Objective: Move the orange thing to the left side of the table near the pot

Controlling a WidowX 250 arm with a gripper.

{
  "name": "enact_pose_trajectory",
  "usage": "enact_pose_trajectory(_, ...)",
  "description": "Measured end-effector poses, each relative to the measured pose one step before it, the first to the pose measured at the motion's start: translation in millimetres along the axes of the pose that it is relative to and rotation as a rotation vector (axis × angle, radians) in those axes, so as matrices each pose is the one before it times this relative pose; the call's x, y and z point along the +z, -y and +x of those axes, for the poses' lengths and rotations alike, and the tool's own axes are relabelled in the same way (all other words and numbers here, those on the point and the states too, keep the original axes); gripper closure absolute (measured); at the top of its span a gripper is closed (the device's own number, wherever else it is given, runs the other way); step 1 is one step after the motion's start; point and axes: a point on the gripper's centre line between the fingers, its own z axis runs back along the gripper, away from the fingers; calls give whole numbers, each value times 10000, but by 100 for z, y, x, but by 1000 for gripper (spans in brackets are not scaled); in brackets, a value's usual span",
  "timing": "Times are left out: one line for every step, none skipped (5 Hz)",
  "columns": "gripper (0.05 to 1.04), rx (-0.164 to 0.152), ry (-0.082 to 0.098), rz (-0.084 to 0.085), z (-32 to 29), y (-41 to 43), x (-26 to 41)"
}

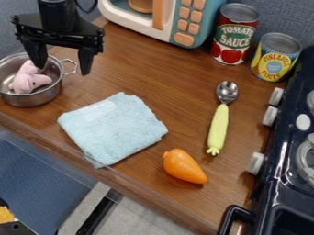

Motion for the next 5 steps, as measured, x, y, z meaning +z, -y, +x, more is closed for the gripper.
enact_pose_trajectory(84,-19,-164,25,-175,58,-378)
enact_pose_trajectory(84,-567,-357,-36,-866,1443,244)
enact_pose_trajectory(84,-698,368,-265,-947,2872,1598)
enact_pose_trajectory(84,-366,190,-191,-2227,4223,642)
enact_pose_trajectory(84,738,-442,-91,-2679,3182,304)
